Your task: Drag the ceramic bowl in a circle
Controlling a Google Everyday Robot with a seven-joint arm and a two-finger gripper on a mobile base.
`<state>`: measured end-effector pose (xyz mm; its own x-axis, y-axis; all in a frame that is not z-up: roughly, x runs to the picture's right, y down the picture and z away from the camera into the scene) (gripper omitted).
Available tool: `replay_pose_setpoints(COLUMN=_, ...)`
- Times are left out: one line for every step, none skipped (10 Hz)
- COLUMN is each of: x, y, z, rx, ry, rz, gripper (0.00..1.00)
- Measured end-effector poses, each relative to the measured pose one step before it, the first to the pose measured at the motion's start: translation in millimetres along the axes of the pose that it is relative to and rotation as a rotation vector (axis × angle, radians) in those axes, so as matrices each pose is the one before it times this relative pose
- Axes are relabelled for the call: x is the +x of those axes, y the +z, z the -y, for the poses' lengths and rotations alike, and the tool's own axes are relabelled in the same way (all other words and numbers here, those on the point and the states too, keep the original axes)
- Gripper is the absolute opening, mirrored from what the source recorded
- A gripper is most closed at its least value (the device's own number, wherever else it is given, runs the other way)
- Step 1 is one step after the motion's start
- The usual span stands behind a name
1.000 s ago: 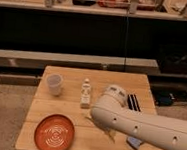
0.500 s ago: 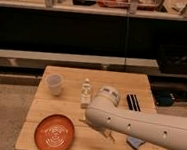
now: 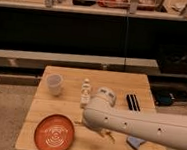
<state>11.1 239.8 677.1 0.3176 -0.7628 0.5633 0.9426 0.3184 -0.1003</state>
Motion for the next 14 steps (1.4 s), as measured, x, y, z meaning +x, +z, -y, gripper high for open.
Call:
replay_pose_setpoints(x=-0.92, y=2.46, z=2.81, rx=0.00393, ry=-0.01883, rz=0.00356, gripper=0.8)
replay_pose_setpoints(x=-0.26, y=1.19, z=1.02, rx=0.00259, ry=-0.01144, rz=0.00117, gripper=0.8)
replay_pose_setpoints(x=-0.21, y=1.26, z=0.86, rx=0.00279, ry=-0.0085, rz=0.00219, gripper=0.8)
replay_pose_setpoints(x=-0.66, y=3.19, z=2.61, rx=0.00376, ry=-0.01544, rz=0.00422, gripper=0.8)
replay_pose_setpoints(x=-0.21, y=2.99, z=3.07, rx=0.00509, ry=-0.01772, rz=0.00294, gripper=0.8)
replay_pose_setpoints(x=0.03, y=2.2, z=0.43, rx=0.00294, ry=-0.01083, rz=0.00258, gripper=0.8)
replay_pose_setpoints(x=0.19, y=3.22, z=0.18, rx=0.00546, ry=-0.01586, rz=0.00314, gripper=0.8)
replay_pose_setpoints(x=0.83, y=2.68, z=0.67, rx=0.00652, ry=-0.01537, rz=0.00147, gripper=0.8)
replay_pose_setpoints(x=0.28, y=3.03, z=1.0, rx=0.00576, ry=-0.01559, rz=0.00347, gripper=0.8)
replay_pose_setpoints(x=0.1, y=2.59, z=0.92, rx=0.00439, ry=-0.01046, rz=0.00265, gripper=0.8)
replay_pose_setpoints(x=0.43, y=2.55, z=1.14, rx=0.00547, ry=-0.01614, rz=0.003, gripper=0.8)
replay_pose_setpoints(x=0.22, y=3.23, z=0.04, rx=0.0063, ry=-0.01754, rz=0.00572, gripper=0.8)
replay_pose_setpoints(x=1.29, y=1.64, z=-0.18, rx=0.00415, ry=-0.01116, rz=0.00092, gripper=0.8)
replay_pose_setpoints(x=0.67, y=2.71, z=-0.42, rx=0.00484, ry=-0.01479, rz=0.00426, gripper=0.8)
